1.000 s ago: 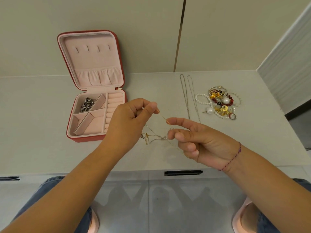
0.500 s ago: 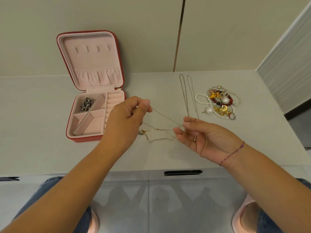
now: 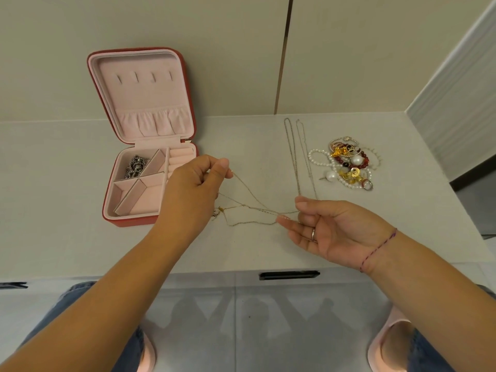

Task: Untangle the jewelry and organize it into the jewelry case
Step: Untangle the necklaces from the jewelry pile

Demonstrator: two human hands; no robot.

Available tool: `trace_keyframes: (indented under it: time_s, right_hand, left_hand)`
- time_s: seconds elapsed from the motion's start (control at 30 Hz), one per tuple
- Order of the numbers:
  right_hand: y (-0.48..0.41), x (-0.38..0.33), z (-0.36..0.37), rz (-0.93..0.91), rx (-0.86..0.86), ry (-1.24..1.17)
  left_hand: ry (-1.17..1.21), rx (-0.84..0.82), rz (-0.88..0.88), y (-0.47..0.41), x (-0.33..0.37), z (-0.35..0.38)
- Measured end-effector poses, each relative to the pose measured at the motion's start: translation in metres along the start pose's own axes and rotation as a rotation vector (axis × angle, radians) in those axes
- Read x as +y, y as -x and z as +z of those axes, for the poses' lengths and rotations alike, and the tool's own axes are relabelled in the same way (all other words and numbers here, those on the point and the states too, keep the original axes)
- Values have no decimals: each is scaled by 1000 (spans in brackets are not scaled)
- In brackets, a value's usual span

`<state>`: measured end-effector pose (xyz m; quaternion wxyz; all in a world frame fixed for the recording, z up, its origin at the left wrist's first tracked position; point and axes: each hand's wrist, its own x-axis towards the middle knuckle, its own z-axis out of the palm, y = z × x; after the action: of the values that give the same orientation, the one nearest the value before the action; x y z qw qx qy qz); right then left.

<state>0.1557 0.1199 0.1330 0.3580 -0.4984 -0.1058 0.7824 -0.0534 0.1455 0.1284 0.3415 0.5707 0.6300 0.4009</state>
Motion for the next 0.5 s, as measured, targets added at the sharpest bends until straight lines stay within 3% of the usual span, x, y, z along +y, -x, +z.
trace_keyframes:
  time_s: [0.3, 0.5]
  right_hand:
    - [-1, -3, 1, -52, -104, -117]
    - [-3, 3, 1, 35, -159, -174]
  left_hand:
    - [3, 3, 2, 0, 1, 0]
    - [109, -25, 32, 4, 9, 1]
